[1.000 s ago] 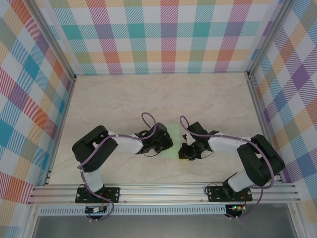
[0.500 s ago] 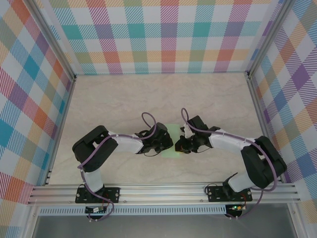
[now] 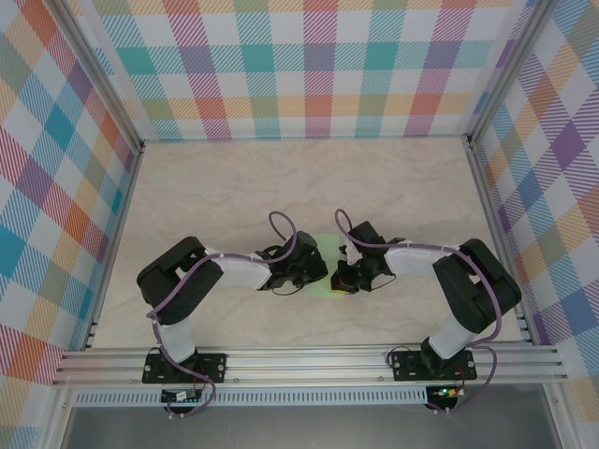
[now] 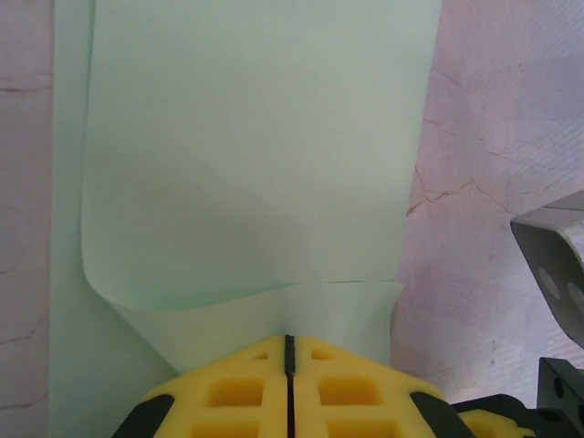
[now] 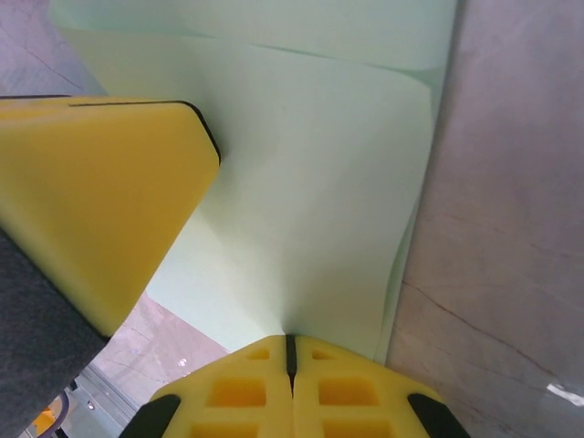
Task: Fold a paper plane with a square sheet of paper (pick it up from the middle)
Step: Fold the triangle a second time at the center of the table.
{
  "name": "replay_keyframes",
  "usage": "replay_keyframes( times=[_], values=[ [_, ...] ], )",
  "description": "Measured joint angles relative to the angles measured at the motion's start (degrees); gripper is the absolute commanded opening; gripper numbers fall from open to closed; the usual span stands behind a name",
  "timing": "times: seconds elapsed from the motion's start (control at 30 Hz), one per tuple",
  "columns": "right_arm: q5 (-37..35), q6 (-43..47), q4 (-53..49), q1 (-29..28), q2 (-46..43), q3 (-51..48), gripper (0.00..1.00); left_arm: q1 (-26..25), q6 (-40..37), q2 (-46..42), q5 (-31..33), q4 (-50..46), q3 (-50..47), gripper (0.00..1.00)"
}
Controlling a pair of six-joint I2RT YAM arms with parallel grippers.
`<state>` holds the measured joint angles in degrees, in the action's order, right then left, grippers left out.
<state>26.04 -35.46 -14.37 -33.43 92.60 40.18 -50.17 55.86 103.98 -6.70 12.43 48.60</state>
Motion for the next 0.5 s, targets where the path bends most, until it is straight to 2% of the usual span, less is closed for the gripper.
replay_keyframes(
  times=[0.5],
  values=[
    [0.8, 1.1, 1.9, 0.4, 0.3, -0.4, 0.01, 2.9, -1.2, -1.1, -0.5, 4.2, -3.4, 0.08]
  ],
)
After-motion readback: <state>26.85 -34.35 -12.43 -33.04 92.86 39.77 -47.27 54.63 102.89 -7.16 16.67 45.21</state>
